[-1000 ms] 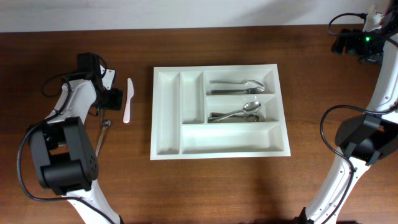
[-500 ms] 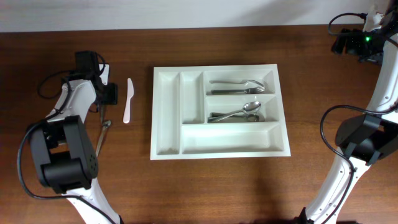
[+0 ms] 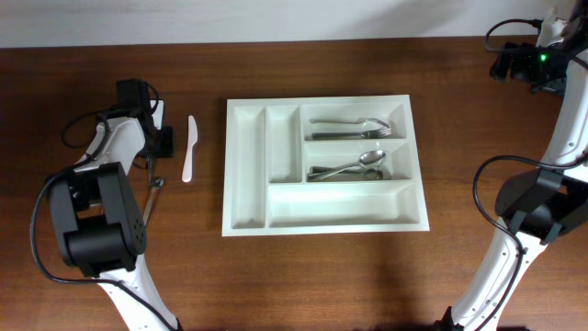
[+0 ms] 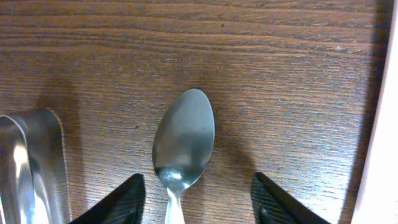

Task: Pack container
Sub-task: 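Close the left gripper on the small spoon's bowl and lift it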

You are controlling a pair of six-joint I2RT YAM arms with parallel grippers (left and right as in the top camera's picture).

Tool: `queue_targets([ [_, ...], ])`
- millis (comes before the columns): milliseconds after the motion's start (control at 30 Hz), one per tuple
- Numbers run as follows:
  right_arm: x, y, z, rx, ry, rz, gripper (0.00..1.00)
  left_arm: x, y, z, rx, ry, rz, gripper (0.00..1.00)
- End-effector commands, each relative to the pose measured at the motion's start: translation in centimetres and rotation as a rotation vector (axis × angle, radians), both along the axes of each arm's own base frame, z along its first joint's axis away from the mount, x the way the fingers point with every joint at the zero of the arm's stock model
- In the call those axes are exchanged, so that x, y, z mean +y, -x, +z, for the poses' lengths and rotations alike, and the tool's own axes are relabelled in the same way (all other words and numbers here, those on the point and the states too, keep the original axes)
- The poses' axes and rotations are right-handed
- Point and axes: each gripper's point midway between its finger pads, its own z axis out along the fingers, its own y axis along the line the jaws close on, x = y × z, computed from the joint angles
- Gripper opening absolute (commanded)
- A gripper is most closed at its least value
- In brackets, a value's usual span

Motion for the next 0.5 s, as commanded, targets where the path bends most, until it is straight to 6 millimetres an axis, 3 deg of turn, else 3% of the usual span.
queue_targets([
  [0, 0.18, -0.03, 1.75, -0.039, 0.009, -0.006, 0.99, 0.38, 0.82, -2.28, 0.056, 0.001, 0.015, 0.48],
  [167, 0.18, -0.03, 1.75, -0.039, 0.009, -0.006, 0.99, 0.37, 0.84, -2.28, 0.057, 0.001, 0.015, 0.3],
  [333, 0.18, -0.03, 1.75, -0.039, 0.009, -0.006, 0.99, 0.38, 0.83, -2.28, 0.057, 0.001, 0.015, 0.22],
  [467, 0.19, -0.02, 1.75, -0.039, 0.009, -0.006, 0.99, 0.64, 0.81, -2.13, 0.056, -0.014, 0.019, 0.1],
])
